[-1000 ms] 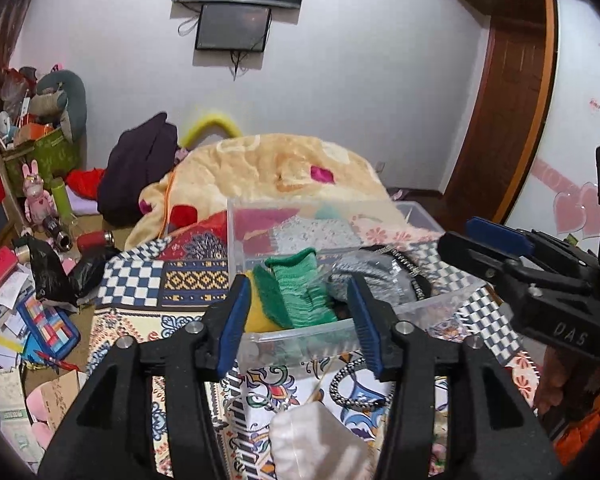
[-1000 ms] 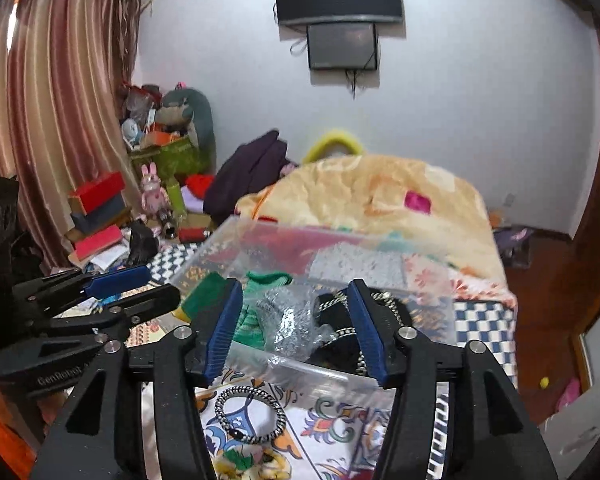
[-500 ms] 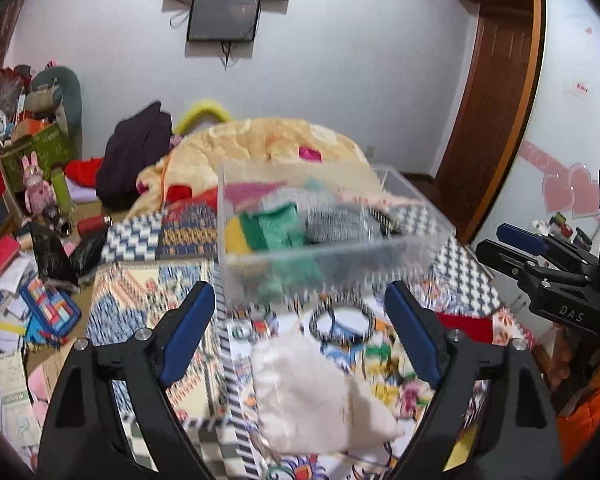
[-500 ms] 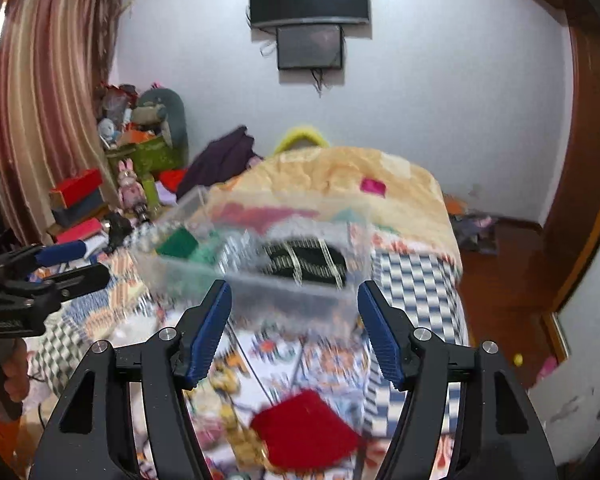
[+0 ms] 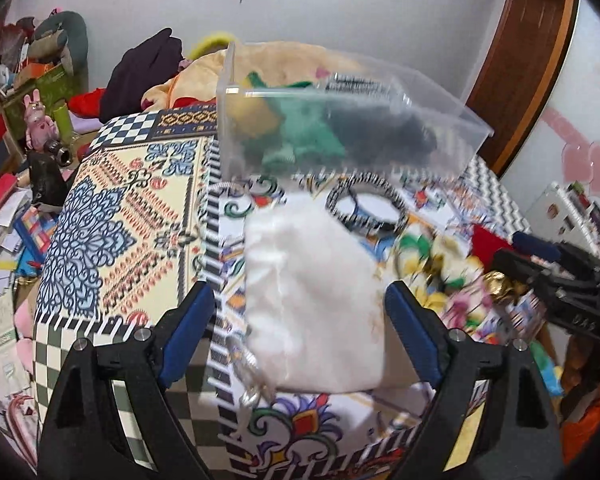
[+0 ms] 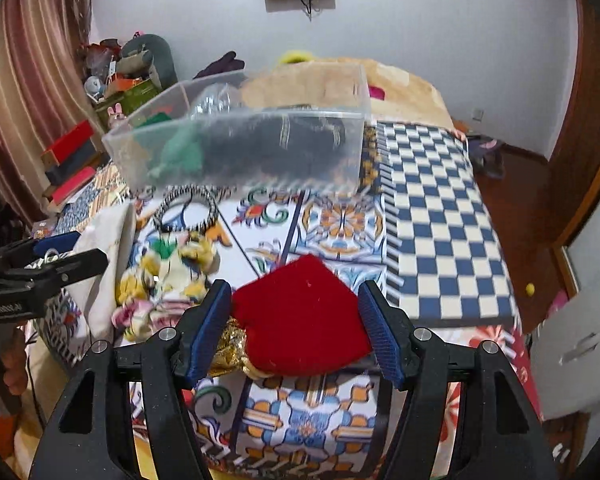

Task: Organize soft objects
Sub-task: 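Grasp the white drawstring pouch with the left tool while the right tool grasps the red cloth, then carry the white pouch and red cloth into the clear box while both tools release them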

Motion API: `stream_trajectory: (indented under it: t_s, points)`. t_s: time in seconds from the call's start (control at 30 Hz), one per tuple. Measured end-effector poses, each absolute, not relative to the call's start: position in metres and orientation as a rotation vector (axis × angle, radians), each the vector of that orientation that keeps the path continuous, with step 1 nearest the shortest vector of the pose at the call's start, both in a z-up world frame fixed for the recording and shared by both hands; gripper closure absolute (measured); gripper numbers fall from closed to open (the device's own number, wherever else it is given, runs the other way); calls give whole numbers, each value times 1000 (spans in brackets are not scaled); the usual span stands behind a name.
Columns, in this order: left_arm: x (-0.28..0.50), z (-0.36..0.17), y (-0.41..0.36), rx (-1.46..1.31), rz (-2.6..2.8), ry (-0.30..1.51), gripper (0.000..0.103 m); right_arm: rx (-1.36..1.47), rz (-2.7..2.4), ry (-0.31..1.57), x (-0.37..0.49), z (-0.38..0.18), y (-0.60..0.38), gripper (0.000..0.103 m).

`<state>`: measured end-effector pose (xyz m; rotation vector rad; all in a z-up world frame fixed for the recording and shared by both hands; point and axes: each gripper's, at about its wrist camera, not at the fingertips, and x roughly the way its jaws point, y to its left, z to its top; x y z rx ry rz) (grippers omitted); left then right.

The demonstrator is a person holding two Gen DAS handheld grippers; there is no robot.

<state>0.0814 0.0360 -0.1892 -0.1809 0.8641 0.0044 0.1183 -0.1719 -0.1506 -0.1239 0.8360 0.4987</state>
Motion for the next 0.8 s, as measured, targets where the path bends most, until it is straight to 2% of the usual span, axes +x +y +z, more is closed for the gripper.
stream_trajectory:
  t_s: [0.17,0.23,0.3,0.33,0.43,0.5,0.6,0.8]
  points:
    - [76,-195,38,-195,5,856,18,-98,490,843,114,-155,-179,33]
    - [73,-195,38,-192,1,849,25,-85,492,844,114,-155,-181,33]
    - [73,-194,36,-185,-14,847,42,-83,498,840,112,-155,-182,33]
    - [72,-193,35,-186,-26,846,47,-81,503,842,111,-156,-182,33]
    - [70,-190,31,-177,-36,842,59,-47,541,847,109,-156,-183,47]
    - [69,-189,31,-185,-46,844,73,-54,545,840,105,-156,-180,53]
    - [67,-187,33,-208,-55,849,80,-57,559,836,102,-156,-178,61]
    - [57,-178,34,-207,-51,835,85,-49,573,827,100,-154,-173,77]
